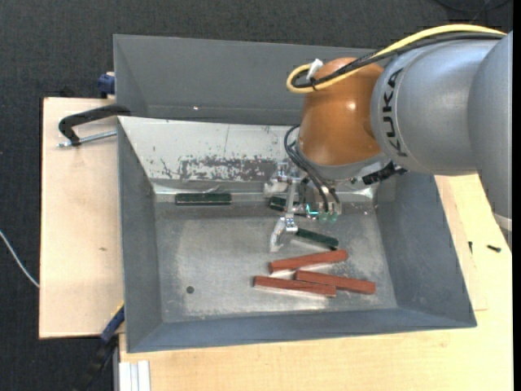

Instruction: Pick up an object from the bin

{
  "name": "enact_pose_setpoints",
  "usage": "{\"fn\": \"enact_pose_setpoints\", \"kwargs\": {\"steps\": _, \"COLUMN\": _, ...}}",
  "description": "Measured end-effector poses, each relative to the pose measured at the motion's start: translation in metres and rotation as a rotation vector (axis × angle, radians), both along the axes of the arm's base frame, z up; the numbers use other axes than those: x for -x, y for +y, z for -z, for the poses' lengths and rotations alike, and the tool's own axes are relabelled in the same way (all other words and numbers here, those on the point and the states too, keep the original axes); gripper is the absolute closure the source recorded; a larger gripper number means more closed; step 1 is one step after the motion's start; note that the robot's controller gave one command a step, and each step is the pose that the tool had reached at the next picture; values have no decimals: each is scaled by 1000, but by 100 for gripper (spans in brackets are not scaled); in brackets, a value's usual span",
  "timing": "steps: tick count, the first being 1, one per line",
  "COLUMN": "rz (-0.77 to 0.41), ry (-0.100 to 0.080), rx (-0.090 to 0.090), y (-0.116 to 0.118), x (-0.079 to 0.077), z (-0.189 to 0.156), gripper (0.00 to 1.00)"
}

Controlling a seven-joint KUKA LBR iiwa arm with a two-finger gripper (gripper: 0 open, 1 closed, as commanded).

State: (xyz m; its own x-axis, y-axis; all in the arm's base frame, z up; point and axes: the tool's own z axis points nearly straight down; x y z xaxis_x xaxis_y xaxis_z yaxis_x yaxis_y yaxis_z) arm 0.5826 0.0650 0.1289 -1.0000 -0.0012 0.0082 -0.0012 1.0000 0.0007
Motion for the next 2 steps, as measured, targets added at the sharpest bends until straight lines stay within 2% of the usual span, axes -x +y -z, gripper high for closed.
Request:
{"fn": "enact_pose_setpoints", "kwargs": {"steps": 1, "rz": 1, "ry": -7, "rx": -1, "y": 0, "x": -1, "z": -5, "gripper": 0}}
{"fn": "enact_pose_setpoints", "kwargs": {"steps": 2, "rz": -34, "ry": -12, "rx": -1, "y": -42, "x": 40, "z": 34, "gripper": 0}}
